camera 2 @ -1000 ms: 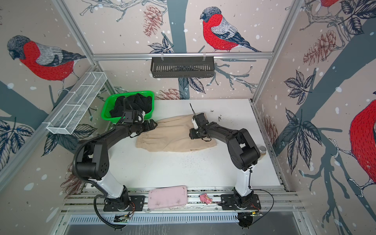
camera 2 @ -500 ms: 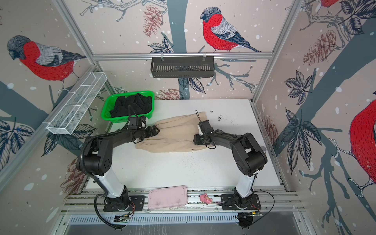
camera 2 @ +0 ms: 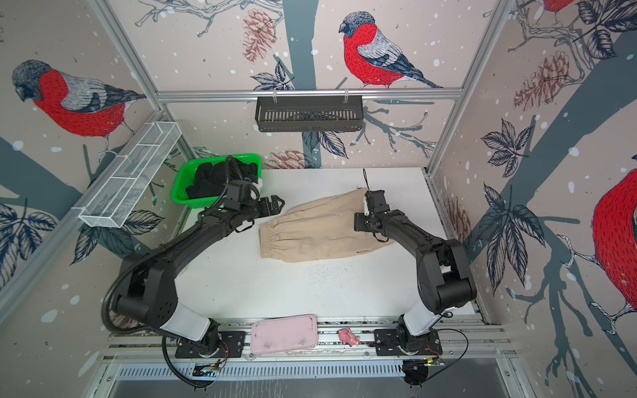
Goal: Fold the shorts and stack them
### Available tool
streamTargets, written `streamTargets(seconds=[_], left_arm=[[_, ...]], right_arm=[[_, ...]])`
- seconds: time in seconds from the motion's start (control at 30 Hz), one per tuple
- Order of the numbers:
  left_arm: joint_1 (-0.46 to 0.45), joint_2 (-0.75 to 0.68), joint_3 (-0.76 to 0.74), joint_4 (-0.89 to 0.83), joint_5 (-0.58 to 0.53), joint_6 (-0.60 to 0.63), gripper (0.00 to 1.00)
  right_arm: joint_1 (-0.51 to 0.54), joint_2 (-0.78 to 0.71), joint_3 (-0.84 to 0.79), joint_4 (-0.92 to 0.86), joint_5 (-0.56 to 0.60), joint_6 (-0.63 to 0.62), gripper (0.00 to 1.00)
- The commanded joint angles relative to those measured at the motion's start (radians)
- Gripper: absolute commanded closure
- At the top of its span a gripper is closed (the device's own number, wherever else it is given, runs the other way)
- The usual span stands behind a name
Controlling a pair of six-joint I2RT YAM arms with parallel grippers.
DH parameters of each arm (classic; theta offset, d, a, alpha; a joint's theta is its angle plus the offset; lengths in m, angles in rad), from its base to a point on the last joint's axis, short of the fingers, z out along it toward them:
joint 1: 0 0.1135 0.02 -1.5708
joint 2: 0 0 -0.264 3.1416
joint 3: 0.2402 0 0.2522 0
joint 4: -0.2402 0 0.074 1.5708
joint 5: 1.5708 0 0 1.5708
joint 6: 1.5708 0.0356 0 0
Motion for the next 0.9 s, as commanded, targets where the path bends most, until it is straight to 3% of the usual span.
streamTargets(seconds=[0.0,0.1,0.27,0.43,0.57,0.67,0.87], left_arm=[[0.075,-0.06,0.029,-0.135,-0.101,-0.008,0.02],[0.174,-0.131,-0.005,-0.148,-0.115,-0.026,0.02],[0.314,-0.23,-0.132,-0.095,-0.02,-0.095,0.03],[0.342,-0.295,-0.226,-0.095,0.008,-0.116,0.03],[0.353,-0.372,-0.27,-0.098,-0.021,-0.128,0.03],[0.366,-0.404,-0.243,-0.151,0.011,-0.115,0.03],[0.376,-0.41,-0.204,-0.241,-0.032,-0.084,0.02]], right_arm=[[0.104,-0.018,0.064,-0.001,0.029,-0.122,0.28],[0.279,0.003,0.133,0.024,0.079,-0.204,0.23],[0.557,0.078,0.186,0.145,0.156,-0.349,0.17],[0.735,0.184,0.203,0.23,0.272,-0.52,0.13],[0.786,0.263,0.227,0.238,0.272,-0.603,0.1],[0.822,0.32,0.256,0.232,0.306,-0.658,0.1],[0.843,0.409,0.329,0.201,0.346,-0.74,0.1]])
